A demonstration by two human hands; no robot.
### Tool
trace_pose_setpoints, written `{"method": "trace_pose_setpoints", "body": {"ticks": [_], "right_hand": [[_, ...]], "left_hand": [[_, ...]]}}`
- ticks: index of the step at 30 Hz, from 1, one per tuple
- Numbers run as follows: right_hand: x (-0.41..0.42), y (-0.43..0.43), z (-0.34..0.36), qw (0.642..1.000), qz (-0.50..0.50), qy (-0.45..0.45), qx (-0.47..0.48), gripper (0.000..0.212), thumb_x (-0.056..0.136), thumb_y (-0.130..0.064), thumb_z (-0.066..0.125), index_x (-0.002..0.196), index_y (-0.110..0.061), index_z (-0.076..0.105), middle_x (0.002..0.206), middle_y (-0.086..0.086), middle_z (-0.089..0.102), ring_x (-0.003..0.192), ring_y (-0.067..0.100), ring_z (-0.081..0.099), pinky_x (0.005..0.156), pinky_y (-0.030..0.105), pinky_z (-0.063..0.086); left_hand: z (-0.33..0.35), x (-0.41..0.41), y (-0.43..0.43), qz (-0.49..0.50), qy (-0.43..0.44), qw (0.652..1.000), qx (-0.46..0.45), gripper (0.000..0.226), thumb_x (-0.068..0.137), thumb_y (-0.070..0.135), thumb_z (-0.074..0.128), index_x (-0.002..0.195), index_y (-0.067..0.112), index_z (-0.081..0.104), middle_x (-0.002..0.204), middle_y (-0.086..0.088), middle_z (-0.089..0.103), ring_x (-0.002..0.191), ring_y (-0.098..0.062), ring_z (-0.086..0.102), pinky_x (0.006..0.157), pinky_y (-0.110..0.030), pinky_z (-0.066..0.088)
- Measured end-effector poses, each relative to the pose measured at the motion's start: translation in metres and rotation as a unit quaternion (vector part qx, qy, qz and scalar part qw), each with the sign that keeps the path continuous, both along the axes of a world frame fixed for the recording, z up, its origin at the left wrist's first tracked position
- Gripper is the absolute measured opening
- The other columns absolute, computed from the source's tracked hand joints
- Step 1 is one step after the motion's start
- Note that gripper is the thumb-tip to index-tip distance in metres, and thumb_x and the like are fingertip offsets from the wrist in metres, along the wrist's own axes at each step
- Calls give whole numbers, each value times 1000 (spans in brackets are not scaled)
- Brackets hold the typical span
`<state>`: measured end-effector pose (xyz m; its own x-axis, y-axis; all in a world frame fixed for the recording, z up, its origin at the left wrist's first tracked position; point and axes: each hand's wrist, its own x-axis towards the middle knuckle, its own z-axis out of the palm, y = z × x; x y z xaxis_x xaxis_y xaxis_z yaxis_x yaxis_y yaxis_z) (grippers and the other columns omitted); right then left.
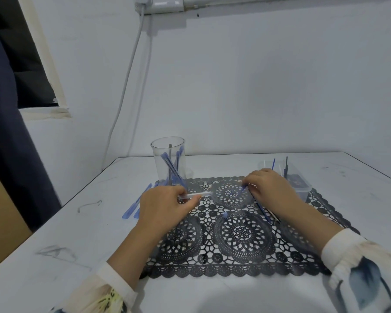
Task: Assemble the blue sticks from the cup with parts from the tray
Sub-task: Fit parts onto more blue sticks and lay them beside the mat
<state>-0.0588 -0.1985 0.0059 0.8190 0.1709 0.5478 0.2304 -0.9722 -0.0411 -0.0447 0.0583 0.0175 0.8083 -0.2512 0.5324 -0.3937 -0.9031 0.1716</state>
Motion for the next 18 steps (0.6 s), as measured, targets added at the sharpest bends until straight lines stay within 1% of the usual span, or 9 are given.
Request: {"method": "trace_pose_setpoints", "body": {"ticks": [3, 5, 6, 8, 10, 12, 14, 18], "right_hand": [[3, -4, -4, 999, 5, 20, -29, 15, 83, -7, 61, 86, -18, 72, 90, -2, 71, 92, 23, 61, 92, 37, 45], [6, -8, -8, 997, 20, 24, -69, 14, 81, -8, 63, 82, -19, 72, 90, -1, 72, 91, 20, 64, 101, 41, 40], [7, -9, -9, 995, 20, 35, -87, 13, 82, -11, 64, 82, -20, 72, 94, 0, 72, 96, 19, 64, 104, 40, 35], [8, -9, -11, 991, 12, 56, -119, 11, 85, -19, 63, 87, -24, 72, 103, -2, 70, 113, 14, 57, 107, 36, 25], [6, -10, -11, 988, 14, 65, -139, 12, 87, -23, 60, 89, -28, 71, 105, -7, 70, 121, 11, 51, 108, 36, 21], [4, -9, -9, 984, 7, 78, -163, 17, 90, -23, 54, 93, -29, 70, 107, -10, 69, 125, 9, 46, 110, 36, 15], [2, -7, -6, 976, -13, 102, -194, 22, 93, -24, 48, 101, -31, 68, 113, -12, 66, 129, 7, 40, 111, 35, 8], [1, -4, -4, 970, -37, 123, -209, 26, 93, -24, 48, 108, -36, 66, 118, -12, 64, 129, 5, 39, 112, 36, 4]], "left_hand": [[-2, 1, 0, -8, 3, 1000, -9, 41, 81, 64, 45, 72, 29, 63, 51, 10, 49, 51, -1, 42, 48, -18, 27], [-3, 1, 1, -13, 2, 1000, -14, 40, 81, 64, 45, 69, 29, 60, 50, 10, 48, 50, -1, 43, 48, -18, 29], [-3, 1, 1, -13, 2, 1000, -13, 40, 81, 64, 46, 69, 29, 60, 49, 10, 49, 50, -1, 43, 48, -18, 30], [-3, 1, 1, -13, 2, 1000, -12, 40, 81, 64, 46, 69, 29, 60, 50, 10, 49, 50, -1, 43, 48, -18, 28], [-4, 2, 0, -13, 8, 1000, -9, 41, 81, 65, 46, 70, 29, 62, 51, 10, 51, 51, -2, 44, 47, -18, 28], [-7, 2, -1, -23, 21, 1000, -5, 42, 82, 65, 46, 71, 29, 63, 54, 10, 54, 52, -2, 46, 47, -18, 30], [-9, 3, -2, -30, 33, 999, 3, 43, 82, 65, 46, 72, 27, 64, 58, 8, 58, 55, -3, 49, 46, -18, 31], [-11, 3, -4, -31, 42, 999, 11, 43, 83, 65, 45, 73, 28, 64, 62, 7, 61, 59, -3, 52, 47, -17, 31]]}}
